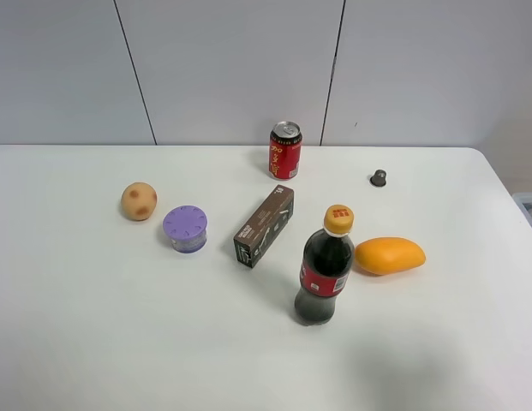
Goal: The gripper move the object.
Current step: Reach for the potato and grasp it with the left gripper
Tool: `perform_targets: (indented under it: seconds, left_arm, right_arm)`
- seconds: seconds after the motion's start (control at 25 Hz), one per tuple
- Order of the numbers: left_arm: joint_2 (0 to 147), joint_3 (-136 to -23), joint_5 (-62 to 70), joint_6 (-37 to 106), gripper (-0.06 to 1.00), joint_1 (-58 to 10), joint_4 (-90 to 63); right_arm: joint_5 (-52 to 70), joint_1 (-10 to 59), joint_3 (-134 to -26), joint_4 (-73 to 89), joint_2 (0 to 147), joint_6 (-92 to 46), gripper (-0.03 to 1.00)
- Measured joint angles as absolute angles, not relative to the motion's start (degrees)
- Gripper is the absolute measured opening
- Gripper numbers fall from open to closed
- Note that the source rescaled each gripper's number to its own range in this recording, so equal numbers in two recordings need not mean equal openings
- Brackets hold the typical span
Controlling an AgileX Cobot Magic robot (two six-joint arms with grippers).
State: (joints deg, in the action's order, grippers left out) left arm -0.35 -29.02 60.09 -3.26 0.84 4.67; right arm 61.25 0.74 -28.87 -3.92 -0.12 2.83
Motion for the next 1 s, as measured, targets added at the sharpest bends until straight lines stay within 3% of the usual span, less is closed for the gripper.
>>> perform_targets:
  seconds: [1.0]
  left_arm:
    - [-0.35,-29.02,60.09,-3.26,1.00,0.84,4.67]
  right_arm:
    - [61.25,0.74,-28.87,-3.92,-0.12,2.83,1.00]
